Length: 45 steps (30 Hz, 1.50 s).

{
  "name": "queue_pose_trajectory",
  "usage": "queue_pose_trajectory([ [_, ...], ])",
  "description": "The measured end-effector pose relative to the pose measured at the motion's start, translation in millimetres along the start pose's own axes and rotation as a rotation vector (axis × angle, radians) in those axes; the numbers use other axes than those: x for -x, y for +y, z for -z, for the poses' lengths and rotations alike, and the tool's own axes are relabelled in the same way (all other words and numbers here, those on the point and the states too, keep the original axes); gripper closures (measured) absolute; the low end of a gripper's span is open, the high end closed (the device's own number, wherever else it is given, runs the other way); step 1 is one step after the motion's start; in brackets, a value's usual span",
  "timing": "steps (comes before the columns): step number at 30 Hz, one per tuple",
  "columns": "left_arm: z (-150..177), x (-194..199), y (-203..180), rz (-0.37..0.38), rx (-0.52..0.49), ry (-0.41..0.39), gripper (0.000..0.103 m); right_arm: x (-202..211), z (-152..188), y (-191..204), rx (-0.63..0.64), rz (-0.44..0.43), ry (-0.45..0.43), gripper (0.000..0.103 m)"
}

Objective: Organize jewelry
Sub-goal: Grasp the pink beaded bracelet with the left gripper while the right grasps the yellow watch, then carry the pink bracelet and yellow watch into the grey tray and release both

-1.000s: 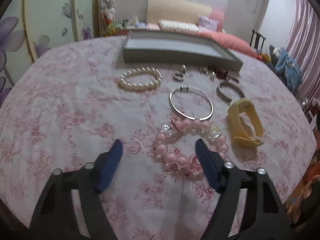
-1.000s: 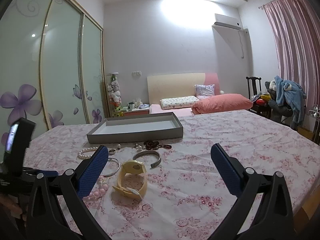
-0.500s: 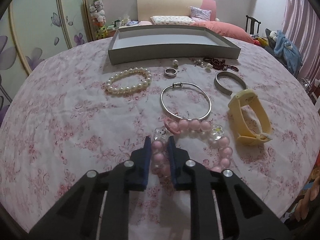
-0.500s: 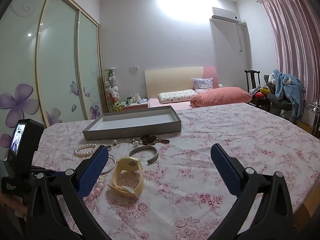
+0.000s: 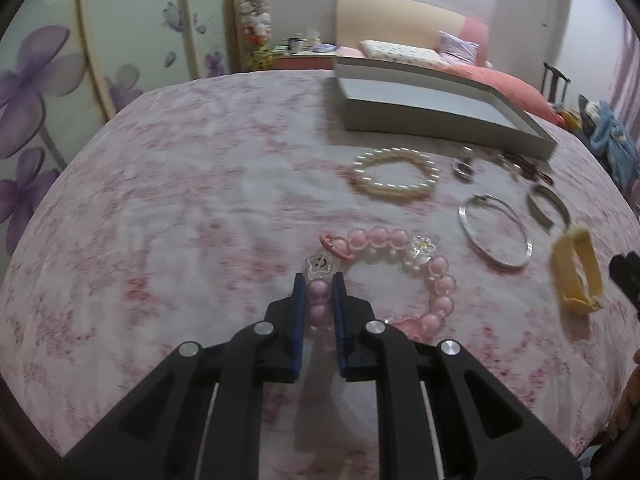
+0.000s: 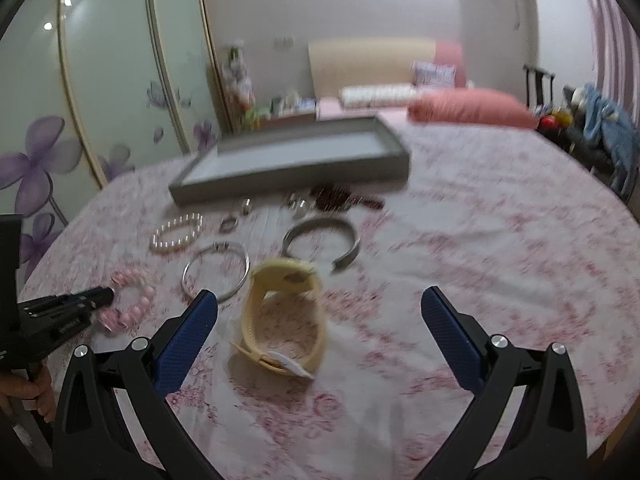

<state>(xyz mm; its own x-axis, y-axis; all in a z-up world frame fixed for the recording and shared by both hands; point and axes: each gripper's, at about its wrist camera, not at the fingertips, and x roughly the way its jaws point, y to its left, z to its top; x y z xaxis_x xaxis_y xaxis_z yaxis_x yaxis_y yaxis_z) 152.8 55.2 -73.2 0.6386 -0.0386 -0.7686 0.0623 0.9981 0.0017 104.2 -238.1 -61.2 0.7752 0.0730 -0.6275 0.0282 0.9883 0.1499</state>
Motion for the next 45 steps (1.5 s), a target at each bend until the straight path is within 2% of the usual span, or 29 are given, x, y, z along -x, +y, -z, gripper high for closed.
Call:
queue_pose_trajectory([
  [6, 0.6, 3.0, 12.9, 0.007, 0.021, -0.008, 0.089, -26.2, -6.4, 18.0, 0.042, 0.063, 0.107, 0.004],
  [9, 1.0, 2.4, 13.3, 0.011, 0.022, -0.013, 0.089, -36.4, -6.2, 15.6, 0.029, 0.071, 0.152, 0.014],
  [14, 1.3, 1.7, 12.6, 0.015, 0.025, -0.016, 0.089, -45.9, -4.9, 11.3, 0.007, 0.071, 0.195, 0.023],
  [16, 1.2, 1.7, 12.3, 0.015, 0.025, -0.016, 0.089, -44.9, -4.0, 12.7, 0.021, 0.064, 0.184, 0.033],
  [18, 1.1, 1.6, 12.4, 0.016, 0.027, -0.016, 0.089, -42.4, -3.8, 12.9, 0.028, 0.034, 0.176, 0.055],
  [19, 1.2, 1.9, 12.5, 0.016, 0.027, -0.016, 0.089, -40.7, -3.5, 10.0, 0.013, 0.012, 0.175, 0.058],
  [23, 1.6, 5.3, 12.0, 0.025, 0.025, -0.031, 0.090, -32.8, -4.6, -1.6, -0.024, -0.016, 0.132, 0.059],
  [28, -2.1, 21.7, 8.7, 0.051, 0.024, -0.100, 0.090, -16.7, -9.6, -12.4, -0.051, -0.034, 0.043, 0.059],
  [37, -8.3, 58.6, -18.9, 0.115, -0.017, -0.246, 0.090, 0.9, -14.2, -12.3, -0.030, -0.050, -0.077, 0.059],
  [45, -9.2, 76.3, -42.7, 0.160, -0.041, -0.313, 0.090, 14.4, -13.9, -5.7, 0.013, -0.067, -0.165, 0.059],
])
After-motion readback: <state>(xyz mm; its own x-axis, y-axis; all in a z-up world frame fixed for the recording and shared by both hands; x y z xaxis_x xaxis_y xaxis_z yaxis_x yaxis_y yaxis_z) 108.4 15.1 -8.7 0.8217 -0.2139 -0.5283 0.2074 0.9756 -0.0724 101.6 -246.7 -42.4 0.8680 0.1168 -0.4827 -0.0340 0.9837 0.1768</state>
